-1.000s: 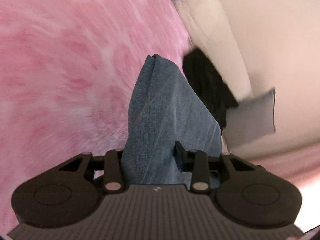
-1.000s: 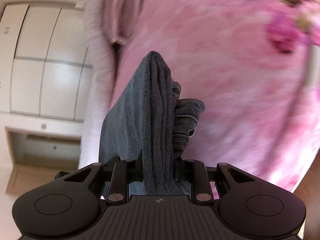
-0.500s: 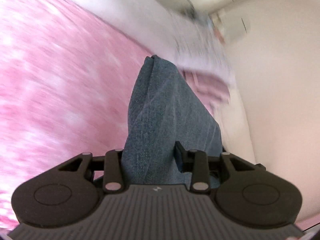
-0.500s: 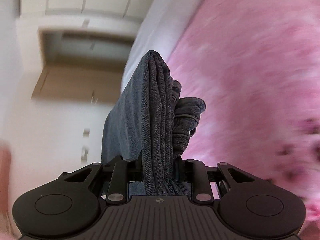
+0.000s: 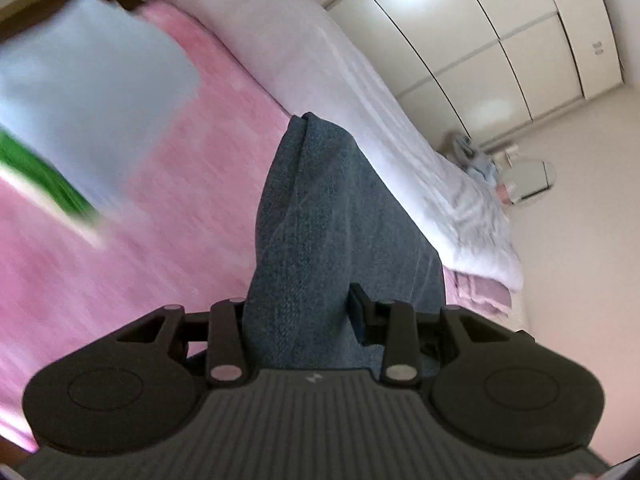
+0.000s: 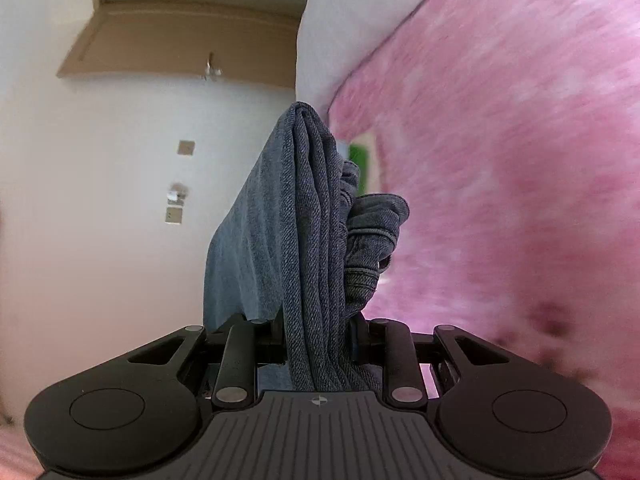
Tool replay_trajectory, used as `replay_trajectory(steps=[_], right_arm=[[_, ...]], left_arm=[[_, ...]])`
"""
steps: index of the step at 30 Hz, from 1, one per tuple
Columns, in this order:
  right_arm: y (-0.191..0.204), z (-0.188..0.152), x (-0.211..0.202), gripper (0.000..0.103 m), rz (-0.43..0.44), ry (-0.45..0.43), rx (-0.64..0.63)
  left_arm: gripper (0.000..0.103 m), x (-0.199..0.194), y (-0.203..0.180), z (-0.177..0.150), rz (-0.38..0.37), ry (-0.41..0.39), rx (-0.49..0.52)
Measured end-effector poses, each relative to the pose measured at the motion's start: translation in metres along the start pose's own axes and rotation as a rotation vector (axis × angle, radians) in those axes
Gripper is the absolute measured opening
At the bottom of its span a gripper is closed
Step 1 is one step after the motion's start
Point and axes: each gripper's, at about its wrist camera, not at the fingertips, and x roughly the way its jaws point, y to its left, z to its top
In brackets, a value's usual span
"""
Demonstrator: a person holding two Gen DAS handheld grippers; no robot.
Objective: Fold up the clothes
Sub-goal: 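Grasp the folded jeans with both grippers and lift it off the blanket, then carry the jeans with both grippers to the towel stack on the other bed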
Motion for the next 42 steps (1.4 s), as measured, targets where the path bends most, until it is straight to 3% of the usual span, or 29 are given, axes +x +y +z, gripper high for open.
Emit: replay_trajectory(steps=[5, 9, 11, 16, 22, 25, 26, 29, 33, 35, 39, 42], right_arm=[[0.053, 0.022, 0.134, 0.025, 0.003, -0.009, -0.001], [0.085, 0.051, 0.213, 0.025, -0.001, -0.029, -0.013], [0.090, 0.062, 0.244, 0.025, 0.003, -0.040, -0.013], [0.085, 0.101, 0.297, 0.025, -0.027, -0.068, 0.010], [0.046, 0.115, 0.324, 0.026, -0.124, -0.075, 0.081], [0.037, 0.113, 0.333, 0.033, -0.207, -0.081, 0.062], [0.033, 0.115, 0.339, 0.037, -0.252, -0.083, 0.040], [0.041, 0.114, 0.337, 0.041, -0.313, -0.092, -0.002], [0.077, 0.111, 0.304, 0.042, -0.451, -0.184, -0.173], [0.099, 0.110, 0.294, 0.042, -0.562, -0.257, -0.318], [0.135, 0.102, 0.316, 0.034, -0.646, -0.286, -0.673], [0.130, 0.099, 0.349, 0.024, -0.648, -0.228, -0.823]], left_arm=[[0.032, -0.041, 0.070, 0.120, 0.009, -0.022, 0.016], [0.032, -0.041, 0.101, 0.208, 0.010, -0.023, 0.027], [0.033, -0.035, 0.113, 0.240, 0.009, -0.023, 0.043], [0.033, -0.004, 0.155, 0.276, -0.004, 0.013, 0.044], [0.033, 0.046, 0.190, 0.248, -0.010, 0.097, 0.010], [0.039, 0.067, 0.213, 0.235, 0.028, 0.121, 0.020], [0.045, 0.070, 0.220, 0.233, 0.045, 0.124, 0.004], [0.044, 0.054, 0.227, 0.236, 0.055, 0.065, -0.043], [0.038, -0.003, 0.214, 0.249, 0.212, -0.126, -0.058], [0.033, -0.015, 0.189, 0.253, 0.251, -0.171, 0.023], [0.026, 0.017, 0.134, 0.243, 0.253, -0.171, 0.248], [0.022, 0.057, 0.116, 0.231, 0.314, -0.174, 0.363]])
